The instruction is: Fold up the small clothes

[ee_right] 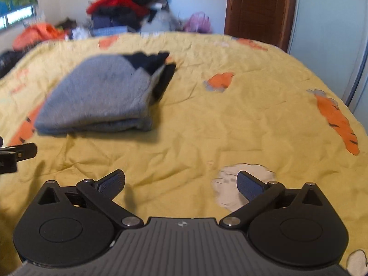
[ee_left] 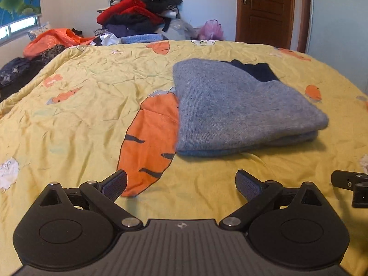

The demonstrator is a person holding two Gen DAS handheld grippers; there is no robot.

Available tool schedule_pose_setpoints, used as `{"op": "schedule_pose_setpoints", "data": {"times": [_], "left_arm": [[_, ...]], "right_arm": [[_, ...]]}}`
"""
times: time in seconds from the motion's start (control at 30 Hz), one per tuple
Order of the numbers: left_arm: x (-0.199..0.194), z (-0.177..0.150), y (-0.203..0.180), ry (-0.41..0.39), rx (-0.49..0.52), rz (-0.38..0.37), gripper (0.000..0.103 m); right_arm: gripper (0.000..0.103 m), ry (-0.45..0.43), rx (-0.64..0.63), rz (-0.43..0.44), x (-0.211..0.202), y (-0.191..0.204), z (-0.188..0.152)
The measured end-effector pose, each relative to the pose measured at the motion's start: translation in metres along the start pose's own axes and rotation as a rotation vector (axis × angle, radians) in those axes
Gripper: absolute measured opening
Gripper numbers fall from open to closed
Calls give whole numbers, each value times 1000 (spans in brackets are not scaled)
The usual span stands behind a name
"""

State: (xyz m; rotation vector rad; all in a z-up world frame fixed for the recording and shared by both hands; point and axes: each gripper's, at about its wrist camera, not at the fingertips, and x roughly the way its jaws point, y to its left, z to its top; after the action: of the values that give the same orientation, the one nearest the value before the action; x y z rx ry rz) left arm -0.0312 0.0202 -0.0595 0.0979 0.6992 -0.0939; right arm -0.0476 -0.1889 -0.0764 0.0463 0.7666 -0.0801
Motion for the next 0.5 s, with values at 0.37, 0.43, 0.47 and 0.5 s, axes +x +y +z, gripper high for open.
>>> {"op": "schedule_pose_setpoints", "data": {"times": [0.37,0.43,0.47,0.5], "left_arm": [[22,-1,7,21,-60,-9,103],[22,-1,5,22,-51,-10,103],[22,0,5,23,-48,-13,103],[22,0,6,24,-44,-19,103]], "right_arm": [[103,-53,17,6,35,52,2],[103,-51,17,11,35,50,2],[103,-51,17,12,35,50,2],[103,-52,17,12,36,50,2]]}}
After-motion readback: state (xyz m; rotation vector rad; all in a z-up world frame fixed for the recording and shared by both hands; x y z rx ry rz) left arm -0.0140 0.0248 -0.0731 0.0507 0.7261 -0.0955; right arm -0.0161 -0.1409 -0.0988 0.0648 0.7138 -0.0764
